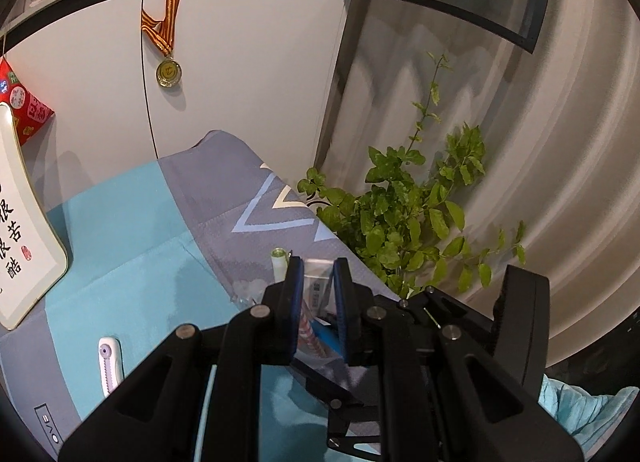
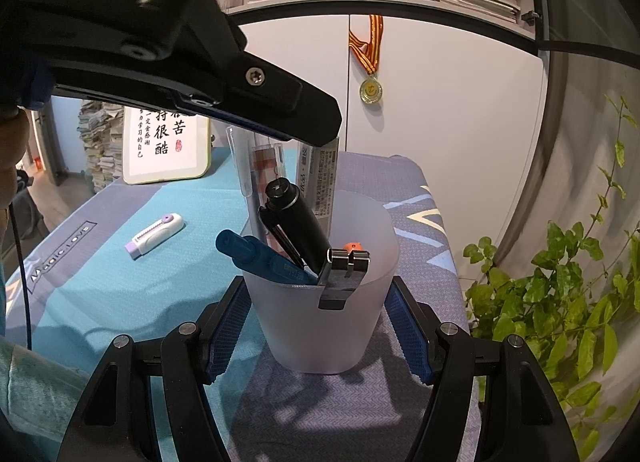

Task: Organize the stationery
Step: 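Carry the white eraser over the cup and release it with the left tool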

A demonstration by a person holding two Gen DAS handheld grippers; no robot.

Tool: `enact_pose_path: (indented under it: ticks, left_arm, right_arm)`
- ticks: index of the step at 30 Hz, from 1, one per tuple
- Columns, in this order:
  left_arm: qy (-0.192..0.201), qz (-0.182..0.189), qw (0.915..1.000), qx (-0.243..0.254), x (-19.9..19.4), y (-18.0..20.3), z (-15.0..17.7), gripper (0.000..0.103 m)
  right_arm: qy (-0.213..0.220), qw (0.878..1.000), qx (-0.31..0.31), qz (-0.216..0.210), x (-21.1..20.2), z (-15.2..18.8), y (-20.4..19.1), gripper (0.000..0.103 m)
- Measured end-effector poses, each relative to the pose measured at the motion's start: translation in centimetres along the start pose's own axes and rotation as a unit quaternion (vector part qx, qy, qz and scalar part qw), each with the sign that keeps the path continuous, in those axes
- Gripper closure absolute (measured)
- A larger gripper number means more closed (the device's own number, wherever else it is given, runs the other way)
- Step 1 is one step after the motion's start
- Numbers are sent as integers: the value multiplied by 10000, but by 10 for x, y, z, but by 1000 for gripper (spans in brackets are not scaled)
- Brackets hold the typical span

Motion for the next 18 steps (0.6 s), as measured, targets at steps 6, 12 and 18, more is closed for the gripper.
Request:
enact_pose_path:
  ticks: [6,12,18]
  left_arm:
    - [164,40,9999,17,-14,-2,0,77]
    - [323,-75,9994,-23,-27,-8,5,77]
    - [548,-453,9974,-98,-45,-30,19,56]
  right_arm:
    - [-3,10000,4,1,0,0,0,33]
    - [-2,10000,-2,8,-1,-1,0,33]
    - [-1,10000,-4,10,-1,-1,-1,33]
Point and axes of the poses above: each gripper's, at about its wrist camera, not at the fingertips, and x roughly the way its jaws point, y to its right, z to its underside, the point moved 9 cm from there along x, roughly the way its jaws point, and after that the axes turned 9 degrees about -y, right-handed, at the moved point
